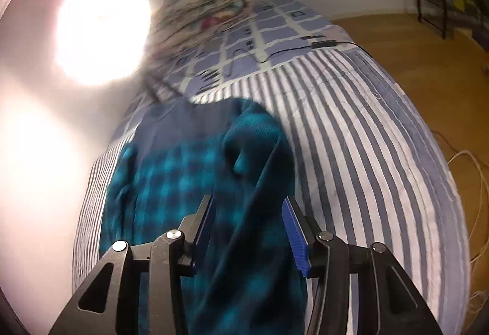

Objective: Fold large clothes

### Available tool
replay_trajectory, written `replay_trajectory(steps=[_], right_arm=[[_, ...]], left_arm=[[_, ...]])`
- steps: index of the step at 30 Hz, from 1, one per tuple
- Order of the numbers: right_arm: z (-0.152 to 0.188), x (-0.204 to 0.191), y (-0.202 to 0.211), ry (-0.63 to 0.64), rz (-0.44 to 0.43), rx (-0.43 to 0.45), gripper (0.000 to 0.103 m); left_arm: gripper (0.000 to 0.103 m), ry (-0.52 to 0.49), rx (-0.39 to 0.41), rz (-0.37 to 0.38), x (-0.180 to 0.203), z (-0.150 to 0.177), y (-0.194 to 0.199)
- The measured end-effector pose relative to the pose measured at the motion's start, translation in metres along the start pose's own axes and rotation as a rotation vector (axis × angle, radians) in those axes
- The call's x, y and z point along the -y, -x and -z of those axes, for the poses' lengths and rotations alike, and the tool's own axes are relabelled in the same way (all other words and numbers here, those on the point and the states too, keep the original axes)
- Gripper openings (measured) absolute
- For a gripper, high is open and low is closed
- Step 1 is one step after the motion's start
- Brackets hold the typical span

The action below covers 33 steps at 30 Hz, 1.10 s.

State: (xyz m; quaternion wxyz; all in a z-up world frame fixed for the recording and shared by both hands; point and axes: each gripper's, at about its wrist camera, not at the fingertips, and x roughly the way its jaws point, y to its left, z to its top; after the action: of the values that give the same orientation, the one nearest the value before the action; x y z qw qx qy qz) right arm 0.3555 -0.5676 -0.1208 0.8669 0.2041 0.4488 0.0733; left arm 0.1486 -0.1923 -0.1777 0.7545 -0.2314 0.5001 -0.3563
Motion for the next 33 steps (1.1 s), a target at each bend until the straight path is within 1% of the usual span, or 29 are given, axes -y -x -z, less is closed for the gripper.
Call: replay_trajectory(steps=[5,7,9,10,11,12,13,14,15,17,18,20,22,23,26,29,33], right_arm=[[-0.023,0.017,-0.043,-0.098,-0.013,-0.001,0.048],[-0.030,0.023,-0.058,-0.133,-0.023,-0.016,0.048],[-0.035,0.026,-0.070,-0.144,-0.010,-0.017,0.048],[-0.037,0.026,-0.072,-0.145,-0.008,-0.016,0.045],[-0.039,0.024,-0.073,-0.143,-0.010,-0.015,0.030],[-0.040,0.023,-0.073,-0.140,-0.006,-0.016,0.024],[-0.042,0.017,-0.070,-0.117,0.021,-0.014,0.016],[-0.044,0.009,-0.067,-0.075,0.069,-0.014,0.010],[-0.046,-0.001,-0.063,-0.029,0.120,-0.012,0.007],[-0.049,-0.024,-0.056,0.072,0.170,-0.014,0.004],[-0.050,-0.041,-0.054,0.143,0.218,-0.012,0.004],[-0.052,-0.071,-0.052,0.260,0.261,-0.002,0.003],[-0.054,-0.099,-0.057,0.348,0.273,-0.006,0.003],[-0.053,-0.114,-0.064,0.398,0.286,-0.012,0.003],[-0.048,-0.145,-0.093,0.492,0.294,-0.045,0.003],[-0.037,-0.161,-0.130,0.528,0.270,-0.086,0.003],[-0.019,-0.166,-0.180,0.557,0.258,-0.149,0.002]], left_arm=[[0.000,0.021,-0.001,0.035,-0.005,0.001,0.004],[0.000,0.002,0.001,0.032,-0.003,0.002,0.004],[0.000,-0.009,0.004,0.033,-0.003,0.000,0.002],[0.000,-0.012,0.006,0.034,-0.003,0.000,0.002],[0.000,-0.012,0.007,0.035,-0.003,-0.001,0.001],[0.000,-0.011,0.008,0.041,-0.003,0.000,0.001],[0.000,-0.010,0.007,0.049,-0.003,0.001,0.001],[0.000,-0.012,0.007,0.055,-0.002,0.003,0.002],[0.000,-0.019,0.008,0.060,0.000,0.004,0.003],[0.000,-0.034,0.009,0.064,0.003,0.006,0.004],[0.000,-0.039,0.009,0.069,0.005,0.007,0.004],[0.000,-0.040,0.008,0.079,0.006,0.008,0.004],[0.000,-0.045,0.007,0.086,0.008,0.009,0.004],[0.000,-0.053,0.006,0.081,0.009,0.010,0.003],[0.000,-0.061,0.006,0.066,0.007,0.010,0.000],[0.000,-0.050,0.005,0.057,0.001,0.006,-0.003],[0.000,-0.019,0.000,0.044,-0.011,0.004,-0.006]])
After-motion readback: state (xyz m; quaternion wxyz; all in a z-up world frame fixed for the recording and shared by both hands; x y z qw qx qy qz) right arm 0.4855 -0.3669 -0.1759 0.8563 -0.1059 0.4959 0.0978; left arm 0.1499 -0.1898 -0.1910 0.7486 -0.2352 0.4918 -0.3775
